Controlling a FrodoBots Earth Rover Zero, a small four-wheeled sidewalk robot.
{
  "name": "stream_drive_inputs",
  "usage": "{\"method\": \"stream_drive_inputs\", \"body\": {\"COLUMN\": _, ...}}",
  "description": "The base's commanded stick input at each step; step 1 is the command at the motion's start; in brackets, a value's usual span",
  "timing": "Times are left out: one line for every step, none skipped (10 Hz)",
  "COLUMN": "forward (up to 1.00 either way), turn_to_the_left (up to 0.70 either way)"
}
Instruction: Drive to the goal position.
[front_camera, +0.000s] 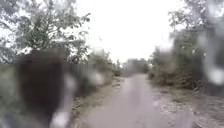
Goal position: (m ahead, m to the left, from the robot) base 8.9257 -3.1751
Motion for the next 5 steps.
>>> {"method": "stream_drive_inputs", "body": {"forward": 0.45, "turn_to_the_left": 0.00}}
{"method": "stream_drive_inputs", "body": {"forward": 0.45, "turn_to_the_left": -0.07}}
{"method": "stream_drive_inputs", "body": {"forward": 0.45, "turn_to_the_left": -0.26}}
{"method": "stream_drive_inputs", "body": {"forward": 0.45, "turn_to_the_left": -0.27}}
{"method": "stream_drive_inputs", "body": {"forward": 0.45, "turn_to_the_left": -0.23}}
